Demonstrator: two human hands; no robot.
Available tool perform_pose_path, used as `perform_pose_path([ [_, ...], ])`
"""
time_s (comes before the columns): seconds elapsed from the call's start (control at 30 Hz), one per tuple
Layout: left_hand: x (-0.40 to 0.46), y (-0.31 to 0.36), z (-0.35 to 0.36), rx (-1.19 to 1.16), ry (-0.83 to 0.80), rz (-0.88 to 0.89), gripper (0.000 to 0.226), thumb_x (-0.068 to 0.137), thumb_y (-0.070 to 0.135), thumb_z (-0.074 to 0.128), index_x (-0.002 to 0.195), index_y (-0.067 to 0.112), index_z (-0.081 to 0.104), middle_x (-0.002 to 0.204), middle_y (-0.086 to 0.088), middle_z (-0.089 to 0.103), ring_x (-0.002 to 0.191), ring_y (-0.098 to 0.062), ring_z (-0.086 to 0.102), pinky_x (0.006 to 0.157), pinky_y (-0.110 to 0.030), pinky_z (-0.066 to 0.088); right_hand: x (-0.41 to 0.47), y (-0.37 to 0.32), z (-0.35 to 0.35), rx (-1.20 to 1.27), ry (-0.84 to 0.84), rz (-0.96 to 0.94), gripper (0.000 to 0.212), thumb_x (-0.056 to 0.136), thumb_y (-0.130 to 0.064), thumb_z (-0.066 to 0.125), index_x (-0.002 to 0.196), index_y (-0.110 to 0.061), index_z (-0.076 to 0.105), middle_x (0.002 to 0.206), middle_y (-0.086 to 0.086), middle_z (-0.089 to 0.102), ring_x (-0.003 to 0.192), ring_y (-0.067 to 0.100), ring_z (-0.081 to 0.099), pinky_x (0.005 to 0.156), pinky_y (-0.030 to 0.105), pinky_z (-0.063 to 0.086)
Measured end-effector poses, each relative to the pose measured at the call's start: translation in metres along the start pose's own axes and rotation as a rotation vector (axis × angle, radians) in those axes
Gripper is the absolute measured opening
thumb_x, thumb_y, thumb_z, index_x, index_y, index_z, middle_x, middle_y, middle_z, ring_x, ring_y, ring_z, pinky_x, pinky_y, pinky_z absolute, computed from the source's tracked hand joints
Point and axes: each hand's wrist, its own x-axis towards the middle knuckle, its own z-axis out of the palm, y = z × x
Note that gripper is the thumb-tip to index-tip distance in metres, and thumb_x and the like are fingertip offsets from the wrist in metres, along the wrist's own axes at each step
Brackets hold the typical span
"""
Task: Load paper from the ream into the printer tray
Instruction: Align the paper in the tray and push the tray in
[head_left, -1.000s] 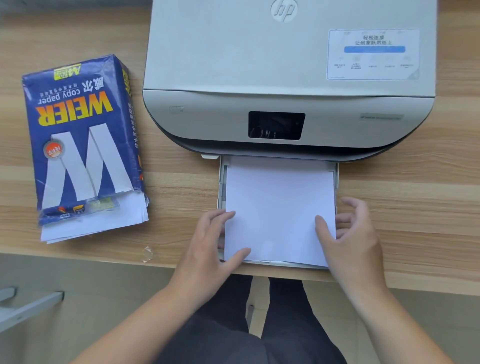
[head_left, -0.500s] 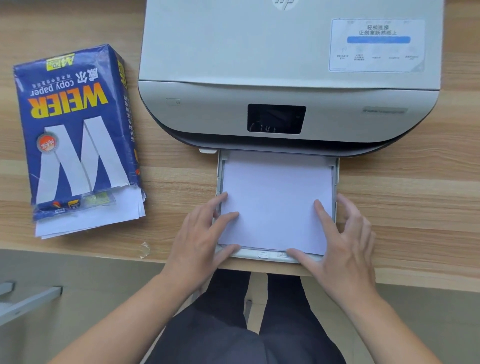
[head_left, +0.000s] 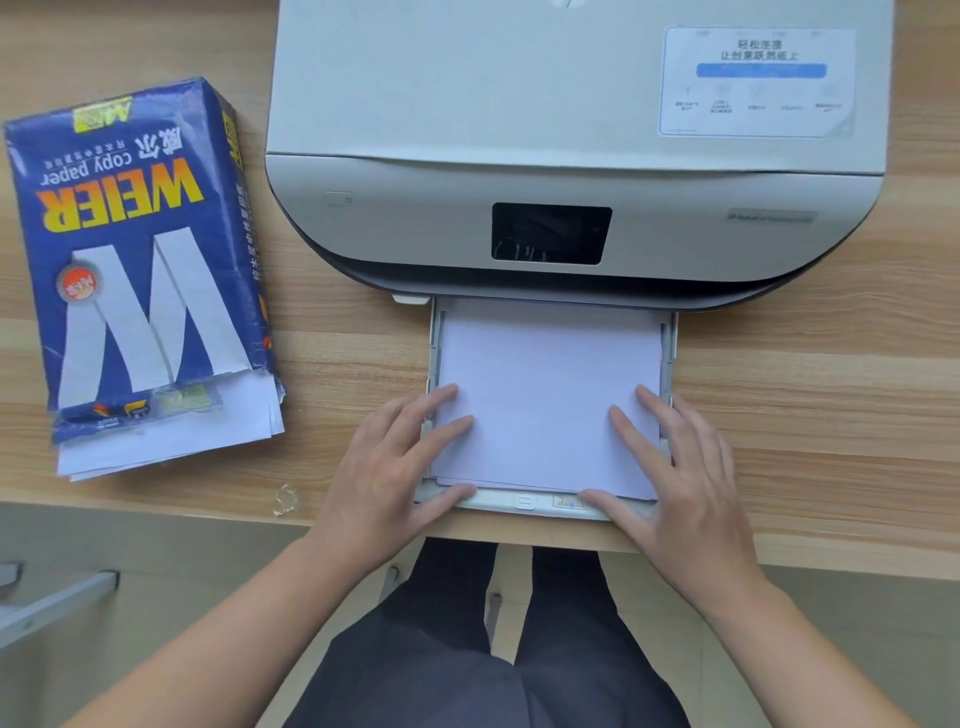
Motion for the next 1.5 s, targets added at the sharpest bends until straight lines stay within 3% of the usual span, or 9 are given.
perform_pose_path([
  [0.37,-0.004,-0.004,0.013,0.031,0.143,0.053,0.050,0.096,0.042,0.073,0.133,0.008,0.073,0.153,-0.008,0.061,0.122,-0.038,0.067,0.095,-0.047,0.062,-0.001,-0.004,0.001,0.050,0.018,0.019,0.077,0.083,-0.057,0.071,0.146,-0.014,0.057,0.160,0.009,0.047,0.151,0.039,0.038,0.114,0.060,0.041],
  [0.5,-0.001,-0.007,0.006,-0.002,0.140,0.042,0.064,0.092,0.044,0.077,0.140,0.004,0.066,0.152,-0.015,0.059,0.117,-0.033,0.067,0.094,-0.044,0.060,0.010,-0.017,-0.010,0.313,0.079,0.298,0.090,0.085,-0.051,0.072,0.157,-0.012,0.038,0.165,0.002,0.033,0.148,0.017,0.038,0.119,0.043,0.037],
  [0.57,0.000,-0.009,0.003,-0.025,0.123,0.008,0.076,0.089,0.048,0.079,0.146,0.002,0.059,0.157,-0.017,0.053,0.127,-0.032,0.064,0.101,-0.043,0.058,0.017,-0.021,-0.011,0.418,0.103,0.438,0.089,0.089,-0.046,0.071,0.160,-0.013,0.031,0.165,-0.002,0.028,0.151,0.016,0.034,0.122,0.043,0.035],
  [0.73,0.008,-0.008,0.001,-0.017,0.029,-0.152,0.104,0.091,0.068,0.060,0.164,0.002,0.025,0.173,-0.010,0.027,0.157,-0.022,0.030,0.130,-0.037,0.023,0.030,-0.023,-0.004,0.420,0.171,0.536,0.073,0.093,-0.035,0.072,0.153,-0.007,0.043,0.157,0.005,0.035,0.146,0.021,0.033,0.122,0.040,0.031],
  [0.9,0.017,0.002,0.001,-0.170,0.040,-0.203,0.092,0.099,0.061,0.049,0.168,0.010,0.016,0.175,0.002,0.014,0.157,0.013,-0.009,0.129,-0.015,-0.003,0.033,-0.029,0.002,0.401,0.214,0.541,0.064,0.096,-0.033,0.068,0.151,-0.009,0.047,0.153,0.002,0.043,0.139,0.016,0.033,0.113,0.028,0.027],
  [1.0,0.016,0.004,0.007,-0.222,0.060,-0.210,0.090,0.100,0.058,0.050,0.168,0.010,0.016,0.176,0.002,0.013,0.160,0.007,-0.003,0.132,-0.020,0.002,0.034,-0.033,0.002,0.420,0.228,0.538,0.061,0.098,-0.026,0.066,0.153,-0.010,0.045,0.155,0.001,0.044,0.141,0.016,0.034,0.113,0.024,0.025],
  [1.13,0.017,0.004,0.013,-0.264,0.140,-0.206,0.081,0.101,0.048,0.054,0.165,0.005,0.027,0.175,-0.005,0.025,0.162,-0.017,0.024,0.133,-0.037,0.019,0.033,-0.033,0.003,0.383,0.240,0.475,0.060,0.097,-0.017,0.066,0.153,-0.007,0.046,0.155,0.005,0.046,0.142,0.018,0.038,0.109,0.001,0.018],
  [1.37,0.016,0.010,0.018,-0.298,0.199,-0.204,0.077,0.099,0.043,0.061,0.161,0.004,0.037,0.172,-0.007,0.030,0.162,-0.013,0.024,0.131,-0.049,0.026,0.040,-0.042,0.001,0.561,0.300,0.589,0.056,0.094,-0.011,0.067,0.148,-0.009,0.052,0.151,-0.002,0.049,0.144,0.015,0.040,0.118,0.028,0.032],
  [1.5,0.014,0.006,0.017,-0.280,0.191,-0.151,0.081,0.095,0.046,0.067,0.159,0.003,0.041,0.171,-0.012,0.032,0.162,-0.015,0.025,0.131,-0.050,0.026,0.037,-0.037,-0.003,0.558,0.246,0.552,0.061,0.090,-0.010,0.071,0.148,-0.011,0.051,0.150,-0.005,0.047,0.144,0.017,0.040,0.117,0.029,0.032],
])
